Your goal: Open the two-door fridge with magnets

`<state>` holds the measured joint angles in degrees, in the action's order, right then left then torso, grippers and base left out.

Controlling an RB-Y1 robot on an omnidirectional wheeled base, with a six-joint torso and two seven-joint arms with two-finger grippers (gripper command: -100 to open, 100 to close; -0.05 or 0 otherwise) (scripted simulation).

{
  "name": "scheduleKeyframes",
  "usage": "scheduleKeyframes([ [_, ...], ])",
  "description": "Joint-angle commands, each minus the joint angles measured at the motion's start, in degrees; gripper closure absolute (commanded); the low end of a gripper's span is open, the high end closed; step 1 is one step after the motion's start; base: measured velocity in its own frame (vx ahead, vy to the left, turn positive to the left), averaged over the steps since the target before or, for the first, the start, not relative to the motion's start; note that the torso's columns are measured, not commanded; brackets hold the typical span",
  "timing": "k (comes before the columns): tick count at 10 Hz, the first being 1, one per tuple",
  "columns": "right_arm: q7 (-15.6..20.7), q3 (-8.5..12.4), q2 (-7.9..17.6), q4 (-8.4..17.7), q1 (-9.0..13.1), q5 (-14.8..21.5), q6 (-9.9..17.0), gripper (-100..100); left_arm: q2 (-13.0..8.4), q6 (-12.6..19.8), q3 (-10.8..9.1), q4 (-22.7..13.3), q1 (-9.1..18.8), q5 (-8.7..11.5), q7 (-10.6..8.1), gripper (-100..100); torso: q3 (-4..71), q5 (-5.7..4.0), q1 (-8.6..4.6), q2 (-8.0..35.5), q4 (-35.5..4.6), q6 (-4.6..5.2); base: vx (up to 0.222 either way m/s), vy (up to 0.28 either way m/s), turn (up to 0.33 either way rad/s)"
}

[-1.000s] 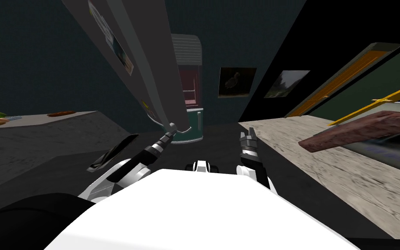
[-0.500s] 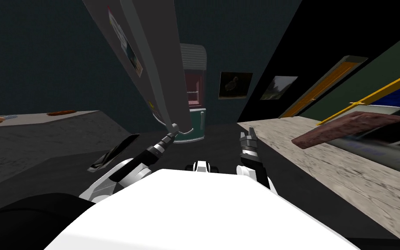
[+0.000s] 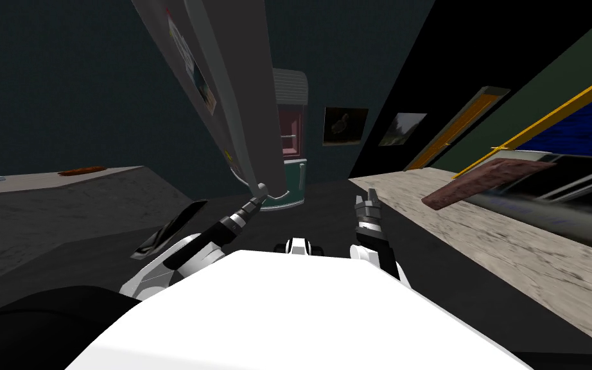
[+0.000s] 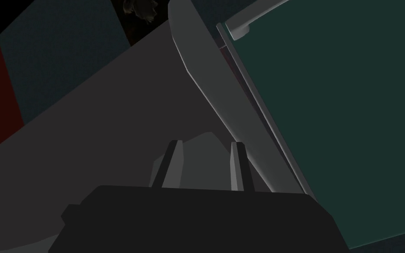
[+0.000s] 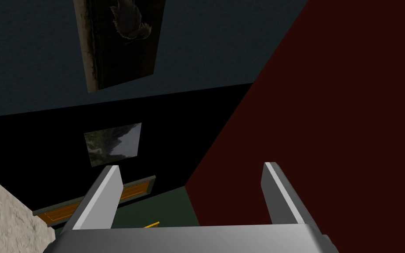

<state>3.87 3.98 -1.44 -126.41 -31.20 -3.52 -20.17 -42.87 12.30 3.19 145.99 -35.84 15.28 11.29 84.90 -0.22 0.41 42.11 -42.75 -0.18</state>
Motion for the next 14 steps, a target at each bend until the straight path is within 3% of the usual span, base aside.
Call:
scheduleKeyframes([
  [1, 0.0, 0.0, 0.0, 0.0, 0.0, 0.0, 0.0, 0, -0.8, -1.7, -0.21, 0.1, 1.3, 0.0, 0.2, 100, 0.1, 0.04, 0.34, -0.1, 0.0, -0.03, -0.128, 0.206, -0.076],
  [3, 0.0, 0.0, 0.0, 0.0, 0.0, 0.0, 0.0, 0, -1.6, -2.2, 0.45, 0.3, 1.9, 0.1, 0.24, 100, 0.4, -0.08, -0.2, -0.5, 0.0, -0.03, -0.079, 0.118, -0.046],
  [4, 0.0, 0.0, 0.0, 0.0, 0.0, 0.0, 0.0, 0, -2.4, -2.7, 1.12, 0.5, 2.4, 0.2, 0.29, 100, 0.3, -0.09, 0.14, -0.3, -0.1, 0.03, -0.134, 0.217, -0.199],
  [6, 0.0, 0.0, 0.0, 0.0, 0.0, 0.0, 0.0, 0, -2.4, -2.7, 1.12, 0.5, 2.4, 0.2, 0.29, 100, 0.1, 0.01, 0.45, 0.0, -0.2, -0.13, -0.109, 0.184, -0.027],
  [9, 0.0, 0.0, 0.0, 0.0, 0.0, 0.0, 0.0, 0, -2.4, -2.7, 1.12, 0.5, 2.4, 0.2, 0.29, 100, 0.5, -0.2, -0.23, -0.5, -0.2, -0.02, -0.019, 0.006, 0.013],
  [14, 0.0, 0.0, 0.0, 0.0, 0.0, 0.0, 0.0, 0, -3.2, -3.2, 1.78, 0.7, 3.0, 0.4, 0.33, 100, 0.1, 0.1, 0.81, 0.1, -0.3, -0.1, -0.042, 0.079, -0.04],
])
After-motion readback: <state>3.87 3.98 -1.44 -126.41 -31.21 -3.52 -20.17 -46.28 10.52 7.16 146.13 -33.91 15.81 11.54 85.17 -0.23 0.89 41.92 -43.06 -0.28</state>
